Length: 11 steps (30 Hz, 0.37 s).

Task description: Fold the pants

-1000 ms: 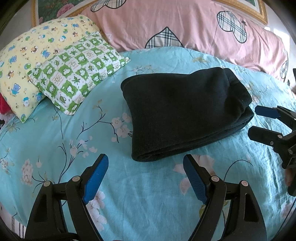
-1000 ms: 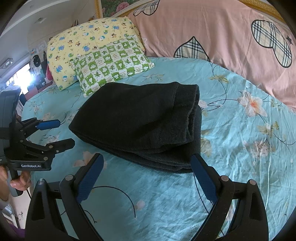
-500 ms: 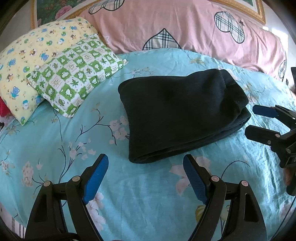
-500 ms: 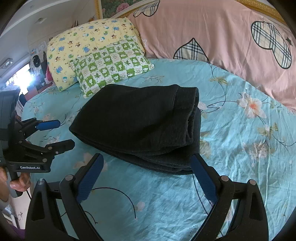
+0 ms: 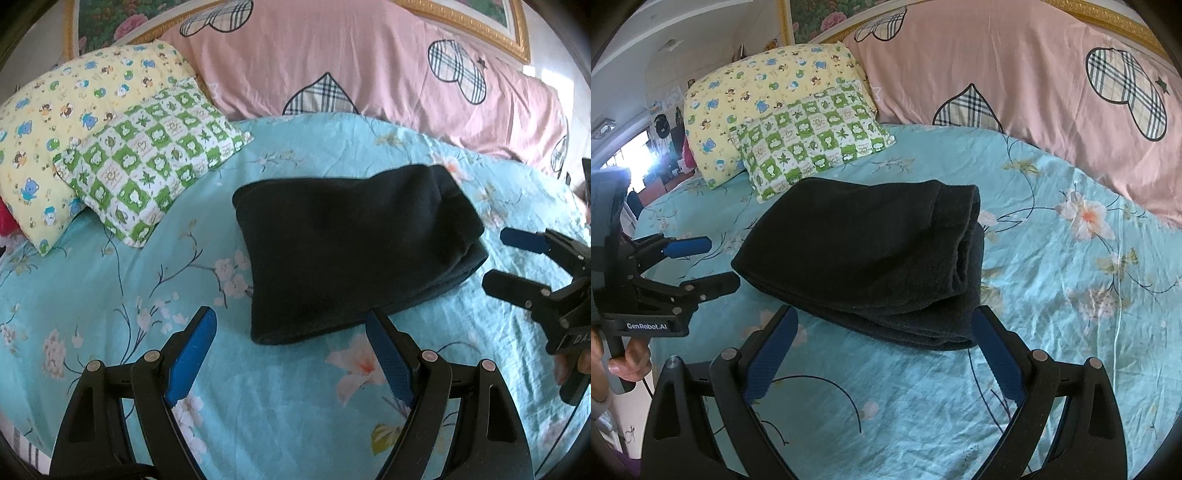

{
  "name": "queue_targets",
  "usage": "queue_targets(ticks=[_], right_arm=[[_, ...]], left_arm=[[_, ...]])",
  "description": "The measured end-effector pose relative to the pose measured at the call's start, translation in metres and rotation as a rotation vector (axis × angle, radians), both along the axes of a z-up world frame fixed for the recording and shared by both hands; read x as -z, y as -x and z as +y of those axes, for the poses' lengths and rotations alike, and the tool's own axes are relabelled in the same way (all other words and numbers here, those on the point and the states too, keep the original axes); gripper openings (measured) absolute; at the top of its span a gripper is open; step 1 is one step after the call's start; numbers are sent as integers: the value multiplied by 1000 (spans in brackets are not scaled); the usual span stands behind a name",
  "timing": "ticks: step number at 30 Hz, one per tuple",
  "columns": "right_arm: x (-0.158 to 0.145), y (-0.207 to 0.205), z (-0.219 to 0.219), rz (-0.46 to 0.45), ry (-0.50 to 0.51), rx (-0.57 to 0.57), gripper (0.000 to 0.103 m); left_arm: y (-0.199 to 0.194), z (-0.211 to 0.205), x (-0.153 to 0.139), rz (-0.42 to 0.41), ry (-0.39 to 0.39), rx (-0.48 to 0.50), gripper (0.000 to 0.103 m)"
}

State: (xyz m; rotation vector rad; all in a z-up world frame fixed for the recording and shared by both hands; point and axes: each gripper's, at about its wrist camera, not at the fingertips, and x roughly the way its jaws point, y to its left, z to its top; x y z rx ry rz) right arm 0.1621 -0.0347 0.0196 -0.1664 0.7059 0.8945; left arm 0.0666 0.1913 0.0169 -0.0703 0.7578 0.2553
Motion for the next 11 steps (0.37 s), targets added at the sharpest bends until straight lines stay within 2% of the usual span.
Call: queue_targets(ticks=[11], right_arm=[[-2,-3,1,10,-3,12,95]], left_arm=[[-12,-1,-4,9,-20,-14,83]])
